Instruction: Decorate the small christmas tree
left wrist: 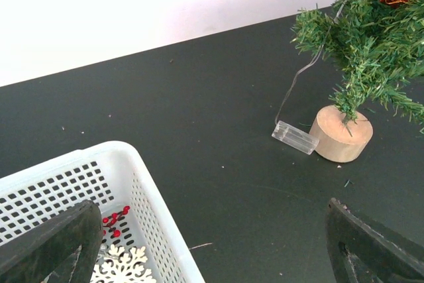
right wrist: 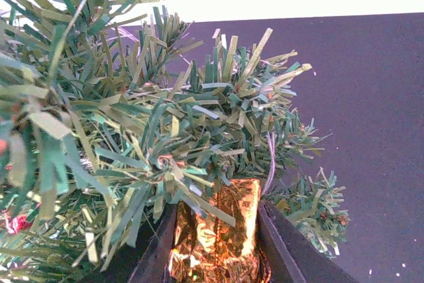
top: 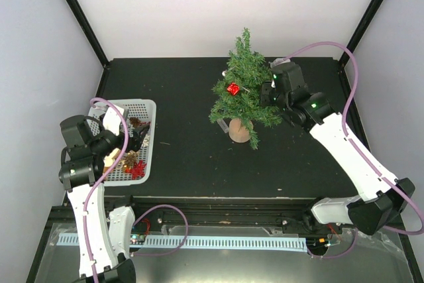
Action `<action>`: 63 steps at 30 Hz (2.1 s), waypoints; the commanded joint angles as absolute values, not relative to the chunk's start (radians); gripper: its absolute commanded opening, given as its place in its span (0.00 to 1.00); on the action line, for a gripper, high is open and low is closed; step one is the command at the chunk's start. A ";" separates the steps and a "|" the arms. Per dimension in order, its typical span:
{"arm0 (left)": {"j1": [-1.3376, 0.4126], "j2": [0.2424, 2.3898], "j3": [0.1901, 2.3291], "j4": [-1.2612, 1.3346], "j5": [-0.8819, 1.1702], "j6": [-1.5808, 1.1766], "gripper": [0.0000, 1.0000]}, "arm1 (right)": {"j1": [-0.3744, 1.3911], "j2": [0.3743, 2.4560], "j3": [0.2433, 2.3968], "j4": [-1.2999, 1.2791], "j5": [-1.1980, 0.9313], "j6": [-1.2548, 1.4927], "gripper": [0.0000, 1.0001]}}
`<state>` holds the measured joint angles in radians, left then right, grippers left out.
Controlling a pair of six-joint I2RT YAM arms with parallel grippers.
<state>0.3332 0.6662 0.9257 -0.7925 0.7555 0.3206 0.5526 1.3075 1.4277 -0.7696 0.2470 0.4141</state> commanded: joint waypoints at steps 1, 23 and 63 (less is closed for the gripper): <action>0.342 0.650 0.923 -0.782 0.778 0.331 0.92 | 0.544 1.327 1.417 -0.730 0.223 0.416 0.32; 0.347 0.650 0.913 -0.774 0.792 0.330 0.94 | 0.543 1.279 1.431 -0.756 0.235 0.413 0.61; 0.348 0.652 0.949 -0.786 0.755 0.331 0.95 | 0.543 1.137 1.466 -0.817 0.252 0.425 0.41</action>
